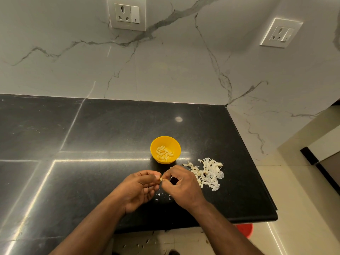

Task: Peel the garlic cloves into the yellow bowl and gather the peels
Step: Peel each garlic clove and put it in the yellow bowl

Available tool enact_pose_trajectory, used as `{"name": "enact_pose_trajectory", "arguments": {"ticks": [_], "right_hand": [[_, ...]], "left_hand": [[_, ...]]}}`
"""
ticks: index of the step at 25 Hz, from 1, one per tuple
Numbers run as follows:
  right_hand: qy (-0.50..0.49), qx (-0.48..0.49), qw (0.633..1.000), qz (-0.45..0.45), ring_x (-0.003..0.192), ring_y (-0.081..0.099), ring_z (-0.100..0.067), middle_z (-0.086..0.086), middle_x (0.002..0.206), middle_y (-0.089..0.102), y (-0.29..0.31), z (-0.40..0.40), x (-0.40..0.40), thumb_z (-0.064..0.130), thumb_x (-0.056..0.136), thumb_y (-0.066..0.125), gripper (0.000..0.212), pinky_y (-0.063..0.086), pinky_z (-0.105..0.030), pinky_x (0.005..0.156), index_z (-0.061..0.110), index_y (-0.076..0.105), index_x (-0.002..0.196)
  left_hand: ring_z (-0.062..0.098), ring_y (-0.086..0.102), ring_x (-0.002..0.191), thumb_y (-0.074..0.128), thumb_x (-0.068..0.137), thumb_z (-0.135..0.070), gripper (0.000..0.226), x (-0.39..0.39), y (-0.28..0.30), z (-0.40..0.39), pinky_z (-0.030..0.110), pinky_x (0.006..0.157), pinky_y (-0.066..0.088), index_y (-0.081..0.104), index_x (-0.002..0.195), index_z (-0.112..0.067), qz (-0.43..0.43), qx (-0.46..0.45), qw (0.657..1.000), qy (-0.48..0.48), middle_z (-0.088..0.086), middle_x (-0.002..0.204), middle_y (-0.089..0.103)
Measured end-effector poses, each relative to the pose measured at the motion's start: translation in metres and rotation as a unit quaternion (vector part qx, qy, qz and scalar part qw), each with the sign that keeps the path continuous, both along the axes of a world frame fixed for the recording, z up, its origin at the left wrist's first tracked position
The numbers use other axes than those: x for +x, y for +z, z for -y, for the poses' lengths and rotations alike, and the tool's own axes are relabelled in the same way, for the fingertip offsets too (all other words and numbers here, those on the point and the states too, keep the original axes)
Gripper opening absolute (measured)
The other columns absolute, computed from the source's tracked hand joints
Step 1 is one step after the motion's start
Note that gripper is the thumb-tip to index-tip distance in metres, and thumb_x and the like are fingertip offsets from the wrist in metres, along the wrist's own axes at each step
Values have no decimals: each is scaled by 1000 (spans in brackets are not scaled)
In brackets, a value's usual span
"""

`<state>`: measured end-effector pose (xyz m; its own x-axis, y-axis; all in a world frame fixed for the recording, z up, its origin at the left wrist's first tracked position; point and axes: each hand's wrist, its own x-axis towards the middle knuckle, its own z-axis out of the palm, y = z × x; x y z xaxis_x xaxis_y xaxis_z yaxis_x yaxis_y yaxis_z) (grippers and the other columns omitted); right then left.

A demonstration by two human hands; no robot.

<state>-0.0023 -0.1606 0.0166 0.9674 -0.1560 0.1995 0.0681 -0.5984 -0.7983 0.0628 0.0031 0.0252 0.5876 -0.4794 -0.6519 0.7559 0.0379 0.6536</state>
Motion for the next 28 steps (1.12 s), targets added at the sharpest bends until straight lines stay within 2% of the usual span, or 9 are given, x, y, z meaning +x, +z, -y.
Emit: {"name": "enact_pose_trajectory", "arguments": {"ticks": [7, 10, 13, 17, 20, 25, 28], "right_hand": [[-29, -9, 999, -19, 78, 60, -10, 12, 79, 64, -2, 1, 2, 31, 80, 64, 11, 48, -26, 64, 22, 70, 78], [-34, -52, 998, -11, 78, 58, -9, 12, 80, 62, -3, 0, 1, 29, 83, 67, 7, 47, -26, 63, 24, 70, 80], [-19, -93, 995, -14, 77, 56, -8, 13, 83, 60, -3, -2, 0, 33, 87, 66, 9, 46, -22, 61, 26, 69, 85], [-20, -95, 995, -19, 77, 56, -8, 14, 83, 60, -1, -2, -1, 37, 85, 61, 14, 48, -24, 62, 26, 70, 85], [-36, -79, 996, -21, 77, 56, -8, 13, 81, 61, -2, 2, 0, 33, 82, 60, 11, 46, -22, 61, 25, 69, 81], [-64, -65, 994, -57, 81, 59, -4, 16, 82, 64, -2, 15, 0, 34, 83, 57, 16, 50, -27, 67, 25, 71, 82], [-68, -63, 993, -79, 81, 60, -3, 15, 82, 65, -2, 21, 1, 37, 86, 65, 17, 50, -28, 71, 24, 73, 80]], "left_hand": [[17, 67, 76, 69, 91, -10, 12, -5, -5, -2, 24, 62, 51, 78, 98, -4, 97, 38, 994, -15, 14, 87, 74], [20, 68, 81, 74, 84, -16, 19, -4, -4, -2, 25, 65, 52, 79, 99, -5, 92, 27, 995, -16, 17, 94, 76], [19, 67, 78, 80, 73, -22, 30, -2, -4, -3, 23, 63, 51, 78, 98, -4, 89, 26, 996, -19, 17, 93, 75], [19, 67, 76, 68, 90, -8, 15, -3, -8, -2, 24, 63, 50, 76, 100, -1, 89, 29, 996, -2, 19, 91, 74], [19, 67, 78, 60, 96, -6, 16, -2, -12, -2, 25, 66, 50, 74, 104, -1, 94, 33, 995, 8, 18, 95, 76], [20, 69, 84, 64, 94, -6, 16, -1, -16, -4, 27, 69, 52, 73, 107, -5, 91, 34, 995, 20, 17, 102, 76], [21, 69, 87, 69, 91, -7, 15, -2, -16, -3, 27, 70, 52, 76, 104, -7, 91, 34, 995, 16, 16, 102, 76]]}}
